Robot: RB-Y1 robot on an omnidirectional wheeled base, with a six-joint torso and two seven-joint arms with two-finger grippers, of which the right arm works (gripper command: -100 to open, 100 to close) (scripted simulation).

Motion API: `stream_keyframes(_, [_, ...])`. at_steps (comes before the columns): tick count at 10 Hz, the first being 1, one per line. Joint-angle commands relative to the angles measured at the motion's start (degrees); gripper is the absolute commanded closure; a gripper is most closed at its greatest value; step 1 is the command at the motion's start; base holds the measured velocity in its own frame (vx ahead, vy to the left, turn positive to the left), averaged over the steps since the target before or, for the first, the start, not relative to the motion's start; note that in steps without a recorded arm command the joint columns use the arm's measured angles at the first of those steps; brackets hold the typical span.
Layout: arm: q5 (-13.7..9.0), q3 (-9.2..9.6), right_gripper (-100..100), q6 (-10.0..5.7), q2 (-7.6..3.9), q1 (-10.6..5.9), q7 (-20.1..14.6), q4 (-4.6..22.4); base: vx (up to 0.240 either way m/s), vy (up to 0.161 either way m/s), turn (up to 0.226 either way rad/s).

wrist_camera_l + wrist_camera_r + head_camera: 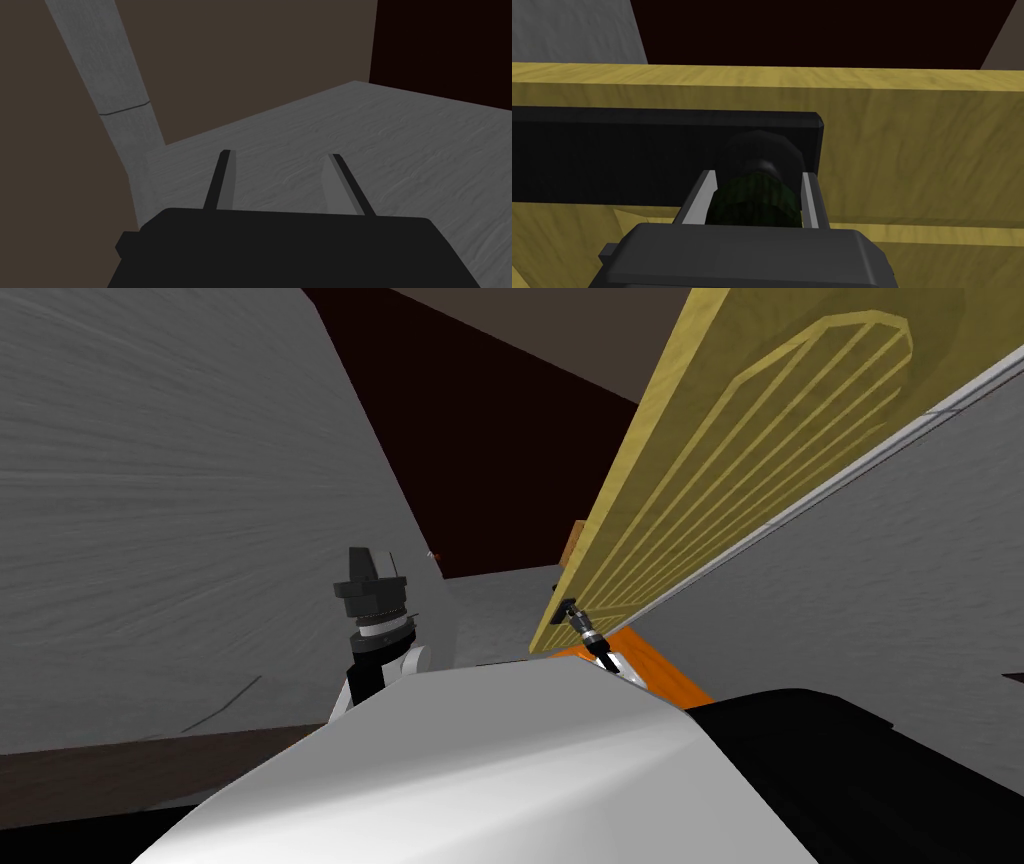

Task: Push the door open

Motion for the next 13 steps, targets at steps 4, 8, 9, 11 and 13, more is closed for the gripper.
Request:
stream_keyframes(4, [-1.6, -1.83, 100, 4.46, 2.33, -3.91, 4.2, 0.4, 0.136, 0.028, -0.046])
stream_keyframes(8, [-2.4, -2.46, 100, 6.8, 3.94, -6.13, 6.6, 1.1, 0.064, 0.019, -0.05])
stream_keyframes(9, [-2.7, -2.68, 100, 7.61, 4.49, -6.89, 7.4, 1.4, 0.077, 0.029, -0.036])
stream_keyframes(11, [-3.5, -3.34, 100, 10.03, 6.15, -9.18, 9.9, 2.2, 0.144, 0.043, -0.082])
stream_keyframes(13, [-4.1, -3.77, 100, 11.63, 7.24, -10.68, 11.6, 2.7, 0.127, 0.021, -0.052])
